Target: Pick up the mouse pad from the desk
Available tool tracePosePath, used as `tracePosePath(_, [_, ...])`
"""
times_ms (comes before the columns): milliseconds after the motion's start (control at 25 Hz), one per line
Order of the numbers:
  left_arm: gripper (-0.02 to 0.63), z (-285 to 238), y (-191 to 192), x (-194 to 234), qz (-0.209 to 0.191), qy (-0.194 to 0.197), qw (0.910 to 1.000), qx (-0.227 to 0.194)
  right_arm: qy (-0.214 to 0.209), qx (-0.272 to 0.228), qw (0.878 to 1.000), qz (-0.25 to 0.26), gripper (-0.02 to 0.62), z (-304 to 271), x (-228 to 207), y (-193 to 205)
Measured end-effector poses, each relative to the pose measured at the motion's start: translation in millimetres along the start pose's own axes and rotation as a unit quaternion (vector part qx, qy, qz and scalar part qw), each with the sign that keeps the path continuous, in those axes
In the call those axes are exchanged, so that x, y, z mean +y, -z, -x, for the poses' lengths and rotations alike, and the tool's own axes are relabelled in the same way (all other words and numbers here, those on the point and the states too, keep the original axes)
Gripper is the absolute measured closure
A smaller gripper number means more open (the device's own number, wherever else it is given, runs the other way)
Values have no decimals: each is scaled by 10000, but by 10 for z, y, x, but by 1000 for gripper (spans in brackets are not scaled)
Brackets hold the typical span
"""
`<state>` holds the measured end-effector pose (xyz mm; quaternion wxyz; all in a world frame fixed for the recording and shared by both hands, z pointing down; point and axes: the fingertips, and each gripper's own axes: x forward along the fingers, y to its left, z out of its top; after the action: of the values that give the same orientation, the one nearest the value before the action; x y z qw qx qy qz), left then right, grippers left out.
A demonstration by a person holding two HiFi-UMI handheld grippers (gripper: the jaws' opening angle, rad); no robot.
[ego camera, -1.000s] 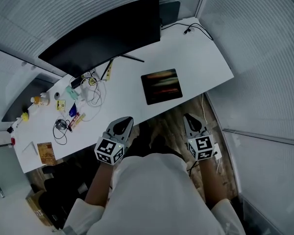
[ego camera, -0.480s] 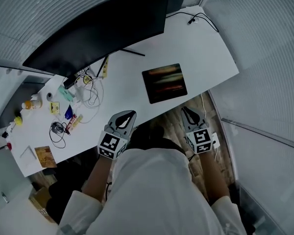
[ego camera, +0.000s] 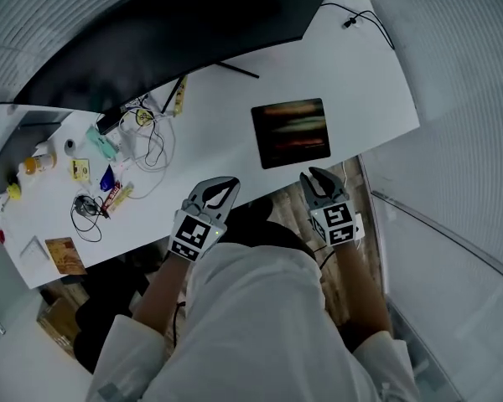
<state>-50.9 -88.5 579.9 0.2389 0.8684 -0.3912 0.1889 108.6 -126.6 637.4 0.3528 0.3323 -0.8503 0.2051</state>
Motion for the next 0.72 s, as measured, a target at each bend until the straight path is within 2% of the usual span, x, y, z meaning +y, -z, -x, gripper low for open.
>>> tracePosePath(40, [588, -12, 23, 17, 10, 18, 10000, 34, -35, 93, 9999, 25, 469, -79, 17, 32])
tracePosePath(80, [588, -22, 50, 38, 35, 28, 10000, 61, -68, 181, 9998, 53, 454, -157, 36, 64])
tracePosePath(320, [588, -87, 181, 216, 172, 53, 9996, 194, -297, 636, 9974, 178, 431, -606, 209, 190])
tracePosePath(720, [588, -258, 398, 333, 323, 121, 9989, 314, -315, 1306, 9900, 421, 308, -1191, 326, 569])
